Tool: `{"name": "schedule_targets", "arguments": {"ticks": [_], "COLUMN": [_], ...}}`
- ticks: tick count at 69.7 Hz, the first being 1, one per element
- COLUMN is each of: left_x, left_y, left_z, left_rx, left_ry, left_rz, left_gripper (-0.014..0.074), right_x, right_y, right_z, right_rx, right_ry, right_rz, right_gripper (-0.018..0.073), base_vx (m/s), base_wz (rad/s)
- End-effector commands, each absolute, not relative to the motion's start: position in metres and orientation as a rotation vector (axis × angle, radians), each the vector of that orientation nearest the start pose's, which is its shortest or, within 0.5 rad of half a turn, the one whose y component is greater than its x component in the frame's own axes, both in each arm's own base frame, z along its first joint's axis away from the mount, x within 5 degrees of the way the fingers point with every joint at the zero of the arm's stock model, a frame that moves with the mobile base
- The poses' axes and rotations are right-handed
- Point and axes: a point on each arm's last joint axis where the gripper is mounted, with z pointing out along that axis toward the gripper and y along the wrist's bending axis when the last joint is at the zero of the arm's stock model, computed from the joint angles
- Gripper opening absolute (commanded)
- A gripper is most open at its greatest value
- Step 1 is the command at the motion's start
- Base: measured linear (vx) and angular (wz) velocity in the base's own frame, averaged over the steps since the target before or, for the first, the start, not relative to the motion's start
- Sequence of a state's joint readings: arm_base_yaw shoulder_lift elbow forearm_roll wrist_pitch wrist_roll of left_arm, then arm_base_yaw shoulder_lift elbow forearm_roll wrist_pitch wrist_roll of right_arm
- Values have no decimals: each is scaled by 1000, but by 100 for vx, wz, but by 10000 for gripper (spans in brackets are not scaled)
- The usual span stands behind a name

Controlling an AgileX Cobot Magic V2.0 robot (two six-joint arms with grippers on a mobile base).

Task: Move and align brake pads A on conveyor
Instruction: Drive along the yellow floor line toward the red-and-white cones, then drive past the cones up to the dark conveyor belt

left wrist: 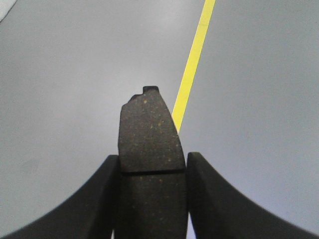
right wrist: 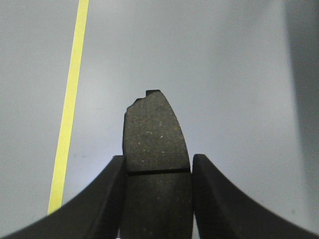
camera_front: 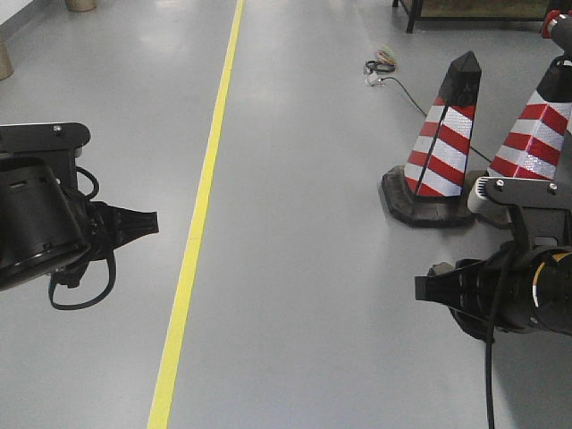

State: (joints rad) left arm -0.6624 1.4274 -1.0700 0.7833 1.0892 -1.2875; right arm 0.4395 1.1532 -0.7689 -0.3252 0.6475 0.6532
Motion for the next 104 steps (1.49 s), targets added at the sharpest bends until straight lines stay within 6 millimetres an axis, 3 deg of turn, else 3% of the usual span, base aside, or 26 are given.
{"name": "schedule_targets", "arguments": {"ticks": [1, 104], "left_x": [249, 249], "left_y": [-117, -117], "left_z": [316, 316], "left_rx": [-373, -373], "left_ry": [2293, 2293], "left_rz": [287, 287], "left_gripper": [153, 153], "right_x": [211, 211], "right_y": [80, 80], "right_z": [291, 291], "right_rx": [-6, -6], "right_ry": [2366, 2366], "right_rz": [158, 158], "right_gripper": [155, 155], "base_vx": [52, 47], "base_wz": [-5, -12]}}
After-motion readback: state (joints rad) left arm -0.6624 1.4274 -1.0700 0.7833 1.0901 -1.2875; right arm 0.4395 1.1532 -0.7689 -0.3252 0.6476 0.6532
